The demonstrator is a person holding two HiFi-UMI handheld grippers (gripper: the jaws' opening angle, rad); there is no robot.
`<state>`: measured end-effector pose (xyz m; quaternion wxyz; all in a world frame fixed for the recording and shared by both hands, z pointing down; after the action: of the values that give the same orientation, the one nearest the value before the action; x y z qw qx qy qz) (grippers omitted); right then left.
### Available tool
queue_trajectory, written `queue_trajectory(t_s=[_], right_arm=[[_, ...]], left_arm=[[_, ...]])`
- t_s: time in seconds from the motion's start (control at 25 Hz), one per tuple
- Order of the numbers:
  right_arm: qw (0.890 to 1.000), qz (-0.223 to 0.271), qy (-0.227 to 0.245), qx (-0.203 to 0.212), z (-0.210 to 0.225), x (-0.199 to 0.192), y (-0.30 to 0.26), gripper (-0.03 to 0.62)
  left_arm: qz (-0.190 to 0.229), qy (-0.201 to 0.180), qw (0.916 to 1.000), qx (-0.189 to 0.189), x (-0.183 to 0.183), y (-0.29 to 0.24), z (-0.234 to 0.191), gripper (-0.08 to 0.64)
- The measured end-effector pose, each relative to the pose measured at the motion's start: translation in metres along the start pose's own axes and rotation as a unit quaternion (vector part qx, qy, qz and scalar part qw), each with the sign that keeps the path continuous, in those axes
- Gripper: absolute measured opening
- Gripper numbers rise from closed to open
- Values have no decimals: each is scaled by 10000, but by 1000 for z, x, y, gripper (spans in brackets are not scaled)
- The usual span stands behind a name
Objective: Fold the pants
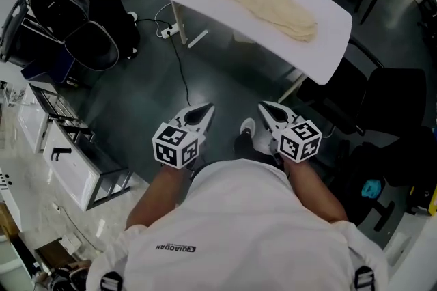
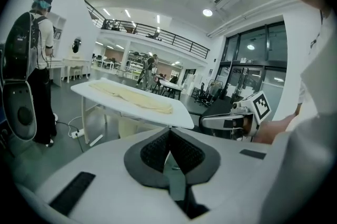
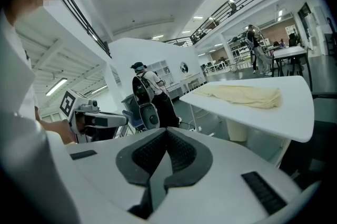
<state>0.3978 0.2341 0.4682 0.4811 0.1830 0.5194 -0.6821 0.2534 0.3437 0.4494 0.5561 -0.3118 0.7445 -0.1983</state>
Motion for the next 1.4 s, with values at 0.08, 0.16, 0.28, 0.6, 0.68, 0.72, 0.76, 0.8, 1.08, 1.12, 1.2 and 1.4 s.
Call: queue_trajectory(t_s=[0.08,0.16,0.28,0.6,0.68,0.72,0.76,0.8,1.08,1.12,1.2,1.4], right_arm=[[10000,15,-34,24,11,12,-9,14],[10000,43,-34,17,23,24,-15,14],[9999,93,-64,-43,45,43,-22,14],[9997,166,-43,-168,104,86,-30,14],[9996,201,-59,-177,120,98,-33,14],[9996,221,-55,-176,128,104,-35,14],[9996,242,-41,-171,135,111,-37,14],[9995,266,-15,-167,143,118,-38,14],[9988,439,-51,-197,190,144,-42,14],[9987,455,-84,-206,195,145,-41,14],[9985,478,-170,-220,204,143,-40,14],[9972,548,-404,-297,223,137,-33,14]], left_arm=[[-22,27,10000,40,12,-8,-11,26],[-35,14,10000,44,26,-16,-19,26],[-39,-102,9999,21,51,-31,-28,26],[-26,-239,9997,-31,110,-80,-49,27],[-37,-258,9996,-58,123,-94,-52,26],[-30,-271,9996,-72,130,-101,-53,26],[-16,-289,9996,-78,138,-108,-55,26],[3,-306,9995,-72,146,-114,-57,26],[44,-403,9992,-6,186,-153,-68,26],[33,-423,9991,-14,190,-157,-67,26],[-8,-458,9989,-35,196,-165,-66,27],[-139,-556,9983,-122,206,-183,-60,26]])
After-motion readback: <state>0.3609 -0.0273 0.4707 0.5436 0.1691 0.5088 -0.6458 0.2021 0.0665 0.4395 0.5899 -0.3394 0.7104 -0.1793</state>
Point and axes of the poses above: the fingertips, and each gripper's own axes: y backward along the fingers, z to its right, x out of its top, the point moved 4 cm from there along y, backward along the fingers, and after that the axes turned 15 degrees about -z, right-handed, at the moved point
